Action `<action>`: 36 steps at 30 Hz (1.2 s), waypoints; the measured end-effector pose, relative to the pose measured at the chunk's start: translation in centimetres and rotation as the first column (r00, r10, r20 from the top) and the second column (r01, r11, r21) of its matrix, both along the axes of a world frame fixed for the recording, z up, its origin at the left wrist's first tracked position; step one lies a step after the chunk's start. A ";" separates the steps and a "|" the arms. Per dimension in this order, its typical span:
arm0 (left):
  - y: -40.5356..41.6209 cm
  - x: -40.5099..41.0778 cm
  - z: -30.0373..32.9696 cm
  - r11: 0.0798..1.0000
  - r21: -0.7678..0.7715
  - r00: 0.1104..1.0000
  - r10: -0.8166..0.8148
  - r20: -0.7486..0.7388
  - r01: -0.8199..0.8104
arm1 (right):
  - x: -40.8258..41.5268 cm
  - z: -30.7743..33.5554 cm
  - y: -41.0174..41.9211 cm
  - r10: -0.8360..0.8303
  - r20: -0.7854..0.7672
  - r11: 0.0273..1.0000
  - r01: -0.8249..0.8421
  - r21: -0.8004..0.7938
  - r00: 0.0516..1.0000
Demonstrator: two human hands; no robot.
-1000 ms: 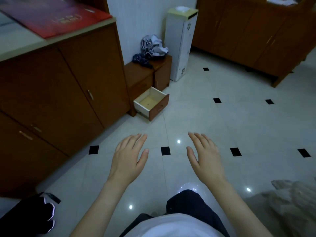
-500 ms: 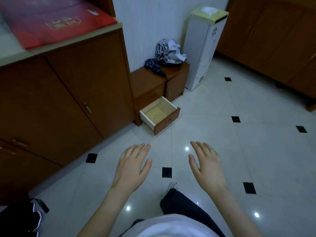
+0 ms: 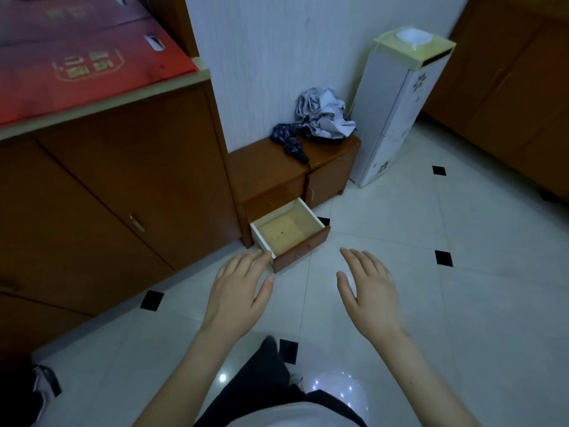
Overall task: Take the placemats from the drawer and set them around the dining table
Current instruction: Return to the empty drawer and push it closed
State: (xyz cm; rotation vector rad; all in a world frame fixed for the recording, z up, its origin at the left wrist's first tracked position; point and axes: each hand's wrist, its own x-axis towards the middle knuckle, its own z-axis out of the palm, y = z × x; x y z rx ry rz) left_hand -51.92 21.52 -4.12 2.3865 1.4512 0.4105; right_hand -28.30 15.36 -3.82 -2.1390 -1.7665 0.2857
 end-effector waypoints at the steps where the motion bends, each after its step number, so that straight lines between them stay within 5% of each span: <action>1: 0.9 0.4 -0.5 1.000 -0.017 1.000 0.003 0.000 -0.003 | 0.4 -0.4 1.1 0.011 -0.003 1.000 -0.011 -0.007 1.000; 12: 15.6 5.9 -5.4 0.996 -0.079 0.998 0.055 0.032 -0.052 | 5.9 -3.0 17.9 0.094 0.045 0.995 -0.092 -0.043 0.995; 25: 31.0 11.6 -3.7 0.982 -0.009 0.982 0.188 0.014 -0.188 | 11.6 -2.3 35.0 0.260 0.028 0.965 -0.260 0.013 0.965; 36: 30.7 16.0 -17.7 0.877 -0.090 0.871 0.480 0.107 -0.472 | 14.7 -15.1 43.4 0.527 0.025 0.850 -0.526 -0.026 0.850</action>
